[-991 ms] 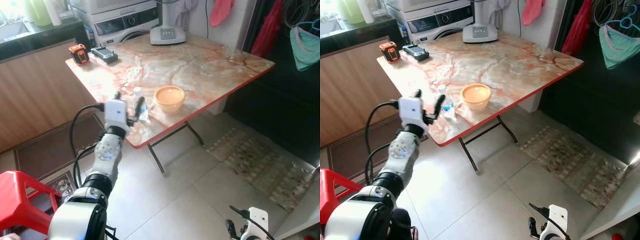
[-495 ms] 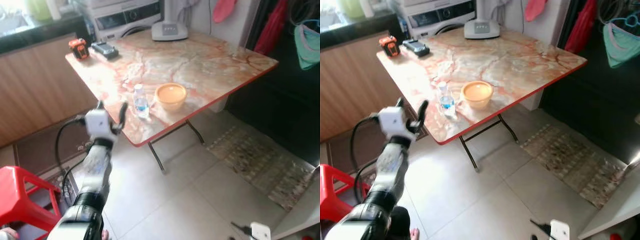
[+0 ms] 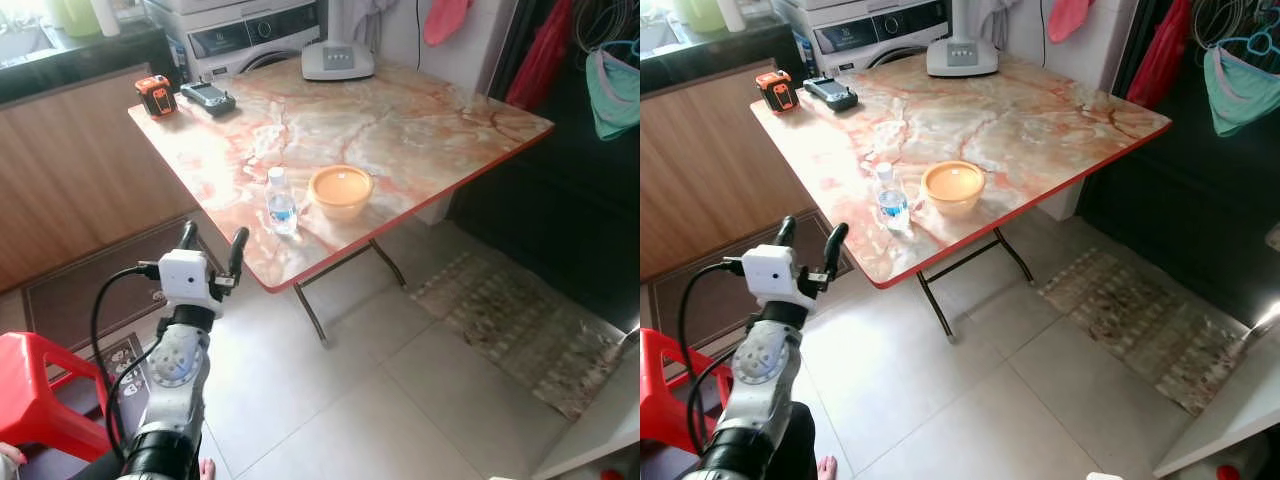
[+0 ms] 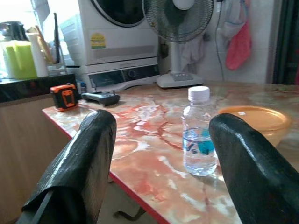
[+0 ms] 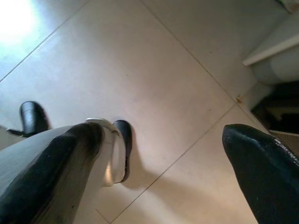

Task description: Restocking fridge

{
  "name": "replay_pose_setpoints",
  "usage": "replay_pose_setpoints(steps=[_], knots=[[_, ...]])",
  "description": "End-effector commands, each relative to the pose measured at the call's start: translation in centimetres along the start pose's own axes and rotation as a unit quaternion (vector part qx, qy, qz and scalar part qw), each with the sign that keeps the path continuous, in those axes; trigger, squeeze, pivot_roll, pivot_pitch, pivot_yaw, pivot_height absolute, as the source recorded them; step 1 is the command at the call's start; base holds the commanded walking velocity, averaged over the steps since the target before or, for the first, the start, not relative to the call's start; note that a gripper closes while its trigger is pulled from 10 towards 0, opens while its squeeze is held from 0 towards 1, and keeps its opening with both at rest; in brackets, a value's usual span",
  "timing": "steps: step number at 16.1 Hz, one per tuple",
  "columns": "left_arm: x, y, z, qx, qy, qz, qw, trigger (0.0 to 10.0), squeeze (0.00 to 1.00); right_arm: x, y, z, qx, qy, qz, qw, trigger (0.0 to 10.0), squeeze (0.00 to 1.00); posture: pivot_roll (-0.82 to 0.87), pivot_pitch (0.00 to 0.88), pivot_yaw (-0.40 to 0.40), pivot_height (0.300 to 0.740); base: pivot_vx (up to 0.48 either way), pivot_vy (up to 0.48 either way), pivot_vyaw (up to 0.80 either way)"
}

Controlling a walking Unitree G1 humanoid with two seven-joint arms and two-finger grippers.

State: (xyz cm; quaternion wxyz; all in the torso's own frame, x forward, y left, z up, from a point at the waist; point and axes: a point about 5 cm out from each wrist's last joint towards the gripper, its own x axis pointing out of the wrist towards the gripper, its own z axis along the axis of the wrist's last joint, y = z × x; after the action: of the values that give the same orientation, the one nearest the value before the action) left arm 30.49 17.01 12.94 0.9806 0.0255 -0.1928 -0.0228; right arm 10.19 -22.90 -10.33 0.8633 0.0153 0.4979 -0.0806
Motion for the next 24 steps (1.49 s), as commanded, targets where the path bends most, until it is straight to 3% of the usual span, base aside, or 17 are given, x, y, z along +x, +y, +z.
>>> replay_pose_setpoints(steps=[1, 2, 5, 7, 11, 20, 24], knots=[[0.0, 0.5, 0.5, 0.007, 0.001, 0.01, 1.0, 10.0, 0.0, -0.1, 0.4, -0.7, -0.007, 0.007, 0.012, 1.0, 10.0, 0.0, -0.06, 0.0, 0.082, 0.74, 0.0, 0.0, 0.0], [-0.3, 0.7, 0.5, 0.005, 0.004, 0.02, 1.0, 10.0, 0.0, -0.2, 0.4, -1.0, 0.005, 0.011, 0.009, 1.0, 10.0, 0.0, -0.06, 0.0, 0.087, 0.74, 0.0, 0.0, 0.0], [-0.1, -0.1, 1.1, 0.004, 0.001, 0.013, 1.0, 10.0, 0.0, -0.6, 0.2, -2.4, 0.125, 0.025, -0.05, 0.991, 10.0, 0.0, -0.02, 0.0, 0.08, 0.74, 0.164, 0.0, 0.0], [0.6, 0.0, 1.6, -0.004, -0.003, 0.017, 1.0, 10.0, 0.0, -0.6, 0.3, -2.5, 0.099, 0.035, -0.049, 0.993, 10.0, 0.0, -0.01, 0.0, 0.085, 0.74, 0.292, 0.0, 0.0], [1.1, 0.1, 2.7, -0.004, -0.006, 0.004, 1.0, 10.0, 0.0, -0.6, 0.9, -2.6, 0.131, 0.024, -0.047, 0.99, 10.0, 0.0, -0.01, 0.0, 0.099, 0.74, 0.311, 0.0, 0.0], [1.1, -0.7, 3.7, -0.012, -0.006, -0.024, 1.0, 10.0, 0.0, -0.7, 2.3, -3.1, 0.147, 0.029, -0.035, 0.988, 10.0, 0.0, 0.01, 0.0, 0.103, 0.74, 0.306, 0.0, -0.17], [0.6, -0.7, 4.3, -0.015, -0.013, 0.01, 1.0, 10.0, 0.0, -0.7, 2.5, -3.2, 0.133, 0.028, -0.022, 0.99, 10.0, 0.0, 0.05, 0.0, 0.058, 0.74, 0.19, 0.0, 0.0]])
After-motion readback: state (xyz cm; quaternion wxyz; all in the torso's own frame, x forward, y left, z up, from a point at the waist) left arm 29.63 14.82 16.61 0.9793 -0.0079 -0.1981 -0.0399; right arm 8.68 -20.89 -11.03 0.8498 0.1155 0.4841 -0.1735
